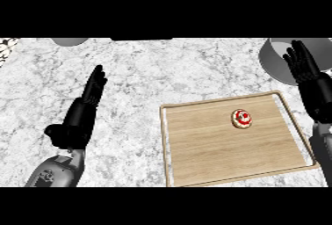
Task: Pick the cupcake from the tray and place it in the pot
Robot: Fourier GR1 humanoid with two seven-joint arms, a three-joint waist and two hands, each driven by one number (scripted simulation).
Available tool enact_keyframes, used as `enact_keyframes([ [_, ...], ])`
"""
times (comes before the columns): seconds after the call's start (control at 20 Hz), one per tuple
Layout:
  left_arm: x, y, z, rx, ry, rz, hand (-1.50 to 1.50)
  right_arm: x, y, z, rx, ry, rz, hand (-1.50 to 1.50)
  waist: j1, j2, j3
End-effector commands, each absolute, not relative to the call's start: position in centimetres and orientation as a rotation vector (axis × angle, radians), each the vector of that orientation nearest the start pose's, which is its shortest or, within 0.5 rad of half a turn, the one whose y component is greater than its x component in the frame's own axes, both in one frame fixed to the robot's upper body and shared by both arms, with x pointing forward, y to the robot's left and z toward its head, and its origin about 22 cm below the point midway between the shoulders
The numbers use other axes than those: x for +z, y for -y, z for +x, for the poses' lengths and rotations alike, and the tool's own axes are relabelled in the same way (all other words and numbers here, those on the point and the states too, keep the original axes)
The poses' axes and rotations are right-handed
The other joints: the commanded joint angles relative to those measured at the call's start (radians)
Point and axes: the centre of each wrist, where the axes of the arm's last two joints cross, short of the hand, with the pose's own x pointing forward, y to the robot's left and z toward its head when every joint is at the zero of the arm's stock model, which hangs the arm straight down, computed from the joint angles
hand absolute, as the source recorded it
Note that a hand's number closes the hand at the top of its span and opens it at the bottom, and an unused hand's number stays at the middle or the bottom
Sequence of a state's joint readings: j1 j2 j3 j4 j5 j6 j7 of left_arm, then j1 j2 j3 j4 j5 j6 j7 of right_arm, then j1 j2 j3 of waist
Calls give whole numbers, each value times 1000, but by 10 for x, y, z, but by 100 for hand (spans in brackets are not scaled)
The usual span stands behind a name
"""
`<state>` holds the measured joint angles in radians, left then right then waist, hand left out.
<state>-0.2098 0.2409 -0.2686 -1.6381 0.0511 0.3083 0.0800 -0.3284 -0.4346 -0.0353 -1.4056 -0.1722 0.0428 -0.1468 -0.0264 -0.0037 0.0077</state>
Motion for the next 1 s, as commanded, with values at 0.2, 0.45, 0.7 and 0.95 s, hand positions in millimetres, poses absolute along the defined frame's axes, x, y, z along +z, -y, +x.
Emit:
enact_keyframes([
  [0.2, 38, -232, 260, 6, 1706, 210, 0, 166, 369, 288, 355, 2475, -48, 150, -17, -12, -5],
  [0.45, 16, -237, 241, 46, 1693, 149, 0, 82, 430, 227, 137, 2232, -646, -150, -8, 0, -7],
  [0.7, 7, -239, 225, 57, 1703, 131, 0, 70, 401, 198, 175, 2519, -441, -150, 8, -3, -8],
  [0.95, 4, -228, 248, 47, 1698, 124, 0, 87, 384, 166, 385, 2408, -487, -150, 7, 2, -9],
])
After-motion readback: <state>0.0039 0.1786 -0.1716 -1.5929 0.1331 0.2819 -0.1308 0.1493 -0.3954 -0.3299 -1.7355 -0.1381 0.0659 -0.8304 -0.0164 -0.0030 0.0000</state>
